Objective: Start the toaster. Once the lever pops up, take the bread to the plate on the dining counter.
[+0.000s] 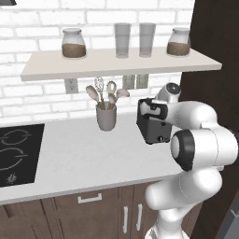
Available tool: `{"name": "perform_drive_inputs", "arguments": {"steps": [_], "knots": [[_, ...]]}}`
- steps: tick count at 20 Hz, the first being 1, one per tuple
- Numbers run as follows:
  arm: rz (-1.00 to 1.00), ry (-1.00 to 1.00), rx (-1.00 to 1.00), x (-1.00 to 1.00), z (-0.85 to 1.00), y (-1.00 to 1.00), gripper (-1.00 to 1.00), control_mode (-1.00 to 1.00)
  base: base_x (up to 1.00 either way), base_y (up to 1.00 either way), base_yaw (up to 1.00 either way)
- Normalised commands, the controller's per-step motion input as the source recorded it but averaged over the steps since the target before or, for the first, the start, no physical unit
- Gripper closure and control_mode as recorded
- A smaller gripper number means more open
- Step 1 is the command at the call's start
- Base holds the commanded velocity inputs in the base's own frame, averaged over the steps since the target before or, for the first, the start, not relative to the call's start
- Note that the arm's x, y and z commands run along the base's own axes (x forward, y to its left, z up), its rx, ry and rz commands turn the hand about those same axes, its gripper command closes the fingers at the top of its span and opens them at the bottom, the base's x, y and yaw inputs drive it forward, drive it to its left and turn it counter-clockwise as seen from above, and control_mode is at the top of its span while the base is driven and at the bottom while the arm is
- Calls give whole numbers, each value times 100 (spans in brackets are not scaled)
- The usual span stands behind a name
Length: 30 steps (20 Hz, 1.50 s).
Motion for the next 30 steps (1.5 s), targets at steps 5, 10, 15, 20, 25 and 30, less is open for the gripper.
{"name": "perform_drive_inputs", "arguments": {"steps": [5,10,15,20,25,30], "knots": [[0,0,0,22,-9,0,-100,-100,0,0,0],[1,0,0,32,-4,0,-100,-100,0,0,0],[2,0,0,28,-9,0,-100,-100,0,0,0],[3,0,0,5,-15,-3,-100,-100,0,0,0],[3,0,0,0,-17,-7,-100,-100,0,0,0],[3,0,0,0,-8,-9,-100,-100,0,0,0]]}}
